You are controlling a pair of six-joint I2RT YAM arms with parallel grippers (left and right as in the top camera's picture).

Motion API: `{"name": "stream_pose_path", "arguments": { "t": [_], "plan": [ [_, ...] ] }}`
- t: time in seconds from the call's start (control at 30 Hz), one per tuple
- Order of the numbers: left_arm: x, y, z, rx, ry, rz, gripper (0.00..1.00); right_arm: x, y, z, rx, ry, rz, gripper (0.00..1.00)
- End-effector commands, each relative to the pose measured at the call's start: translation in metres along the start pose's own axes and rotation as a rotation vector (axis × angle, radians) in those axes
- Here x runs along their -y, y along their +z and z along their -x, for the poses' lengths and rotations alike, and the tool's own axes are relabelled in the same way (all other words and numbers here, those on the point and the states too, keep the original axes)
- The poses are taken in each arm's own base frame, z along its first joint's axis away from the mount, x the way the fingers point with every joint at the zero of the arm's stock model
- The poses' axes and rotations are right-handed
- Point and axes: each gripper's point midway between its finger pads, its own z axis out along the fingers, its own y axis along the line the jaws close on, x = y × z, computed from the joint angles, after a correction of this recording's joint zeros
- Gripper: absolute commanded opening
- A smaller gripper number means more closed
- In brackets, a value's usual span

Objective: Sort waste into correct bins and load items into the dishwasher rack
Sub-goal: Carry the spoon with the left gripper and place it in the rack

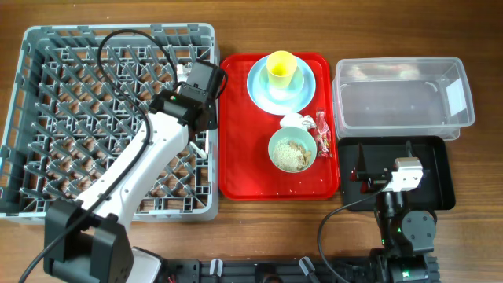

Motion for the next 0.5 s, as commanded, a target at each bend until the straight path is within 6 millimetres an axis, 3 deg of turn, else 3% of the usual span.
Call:
{"name": "stream_pose_path", "arguments": {
  "t": [0.0, 0.1, 0.17, 0.23, 0.37, 0.47],
  "plan": [
    [0.022, -0.036, 0.009, 0.028, -0.069, -0.212, 0.23, 0.003, 0.000, 0.000, 0.003, 0.016, -0.014, 1.00],
    [0.072, -0.071, -0.010, -0.077, -0.043, -0.542, 0.22, 0.003, 0.000, 0.000, 0.003, 0.016, -0.014, 1.00],
    [0.095, -0.083, -0.026, -0.142, -0.005, -0.655, 0.22, 0.003, 0.000, 0.000, 0.003, 0.016, -0.014, 1.00],
    [0.113, -0.085, -0.047, -0.173, 0.054, -0.664, 0.22, 0.003, 0.000, 0.000, 0.003, 0.016, -0.014, 1.00],
    [0.155, -0.084, -0.067, -0.172, 0.106, -0.668, 0.23, 0.003, 0.000, 0.000, 0.003, 0.016, -0.014, 1.00],
    [0.202, -0.089, -0.081, -0.132, 0.201, -0.745, 0.23, 0.003, 0.000, 0.000, 0.003, 0.016, -0.014, 1.00]
  ]
}}
